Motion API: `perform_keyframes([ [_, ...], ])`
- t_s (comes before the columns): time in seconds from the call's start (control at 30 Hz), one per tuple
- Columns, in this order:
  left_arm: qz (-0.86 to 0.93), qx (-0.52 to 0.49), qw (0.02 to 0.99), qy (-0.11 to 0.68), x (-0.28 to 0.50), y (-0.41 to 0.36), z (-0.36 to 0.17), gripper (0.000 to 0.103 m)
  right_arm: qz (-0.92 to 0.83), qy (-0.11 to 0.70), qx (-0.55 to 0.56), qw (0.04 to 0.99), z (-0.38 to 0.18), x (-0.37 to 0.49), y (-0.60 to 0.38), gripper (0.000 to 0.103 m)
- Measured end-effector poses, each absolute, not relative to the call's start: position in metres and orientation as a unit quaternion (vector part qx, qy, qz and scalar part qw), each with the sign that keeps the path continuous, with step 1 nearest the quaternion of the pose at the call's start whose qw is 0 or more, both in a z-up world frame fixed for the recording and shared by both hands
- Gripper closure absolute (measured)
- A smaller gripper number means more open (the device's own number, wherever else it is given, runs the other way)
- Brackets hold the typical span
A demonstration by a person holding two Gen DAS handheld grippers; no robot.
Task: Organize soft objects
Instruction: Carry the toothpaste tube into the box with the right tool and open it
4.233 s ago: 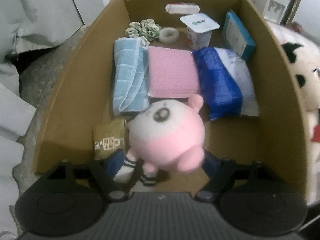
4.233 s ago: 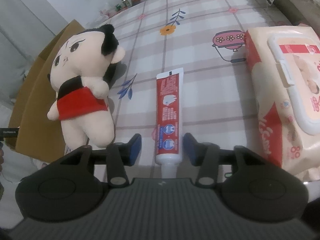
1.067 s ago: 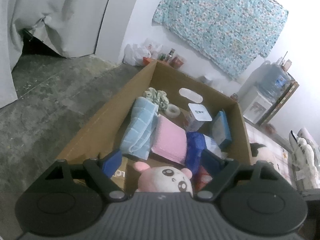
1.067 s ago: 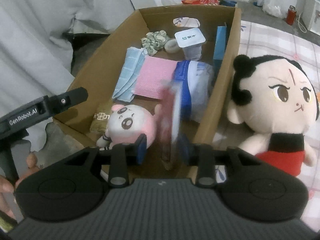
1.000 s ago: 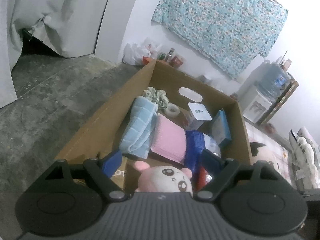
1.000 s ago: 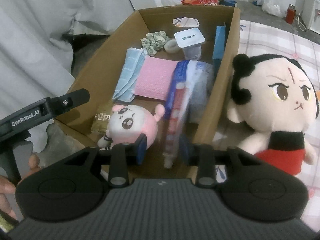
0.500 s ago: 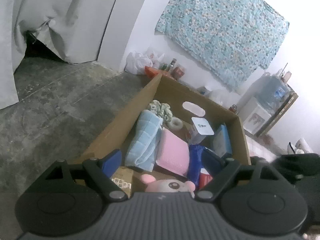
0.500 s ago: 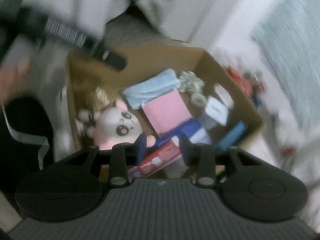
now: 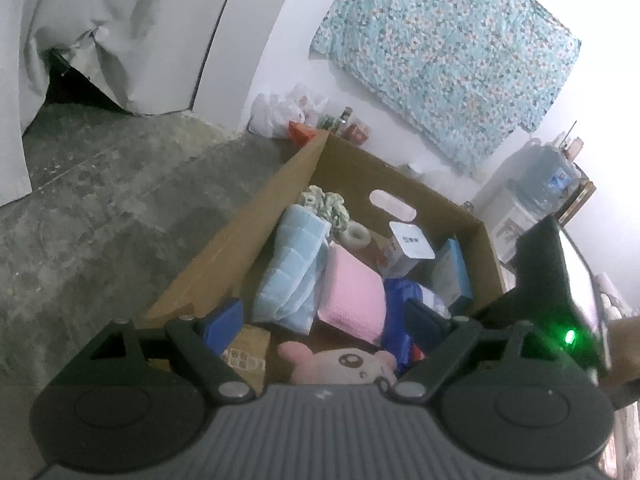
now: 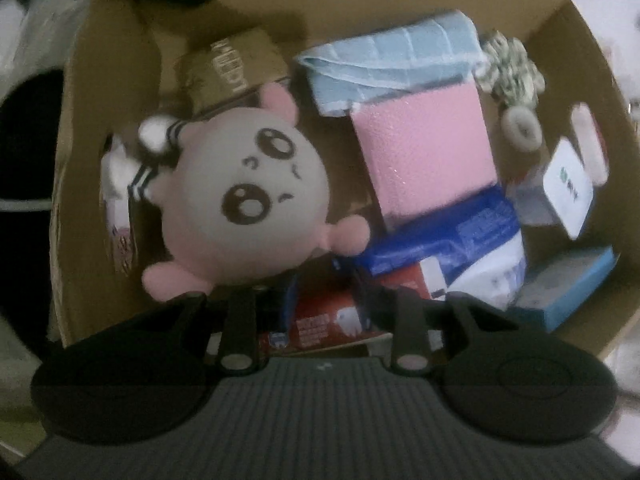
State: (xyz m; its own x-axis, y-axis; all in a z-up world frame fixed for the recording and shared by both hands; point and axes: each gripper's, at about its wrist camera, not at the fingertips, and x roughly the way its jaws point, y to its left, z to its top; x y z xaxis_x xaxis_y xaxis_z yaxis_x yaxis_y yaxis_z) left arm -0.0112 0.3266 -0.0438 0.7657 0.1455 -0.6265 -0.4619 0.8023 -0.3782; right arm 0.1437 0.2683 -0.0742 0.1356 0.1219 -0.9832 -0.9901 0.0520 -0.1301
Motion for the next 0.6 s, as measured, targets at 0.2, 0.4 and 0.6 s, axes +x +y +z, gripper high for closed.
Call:
perform_keyframes([
  [0.2, 0.168, -0.271, 0.901, 0.296, -0.011, 0.329, -0.047, 0.015, 0.451, 0.483, -0.464, 0.590, -0.069, 0.156, 0.254, 0.076],
  [0.4, 0.167, -0.273, 0.899, 0.298, -0.009, 0.327, -0.050, 0.015, 0.478, 0.459, -0.457, 0.594, -0.063, 0.151, 0.249, 0.076],
  [0.6, 0.167, -0.269, 0.899, 0.301, -0.008, 0.325, -0.048, 0.015, 0.456, 0.510, -0.449, 0.574, -0.078, 0.162, 0.252, 0.075],
])
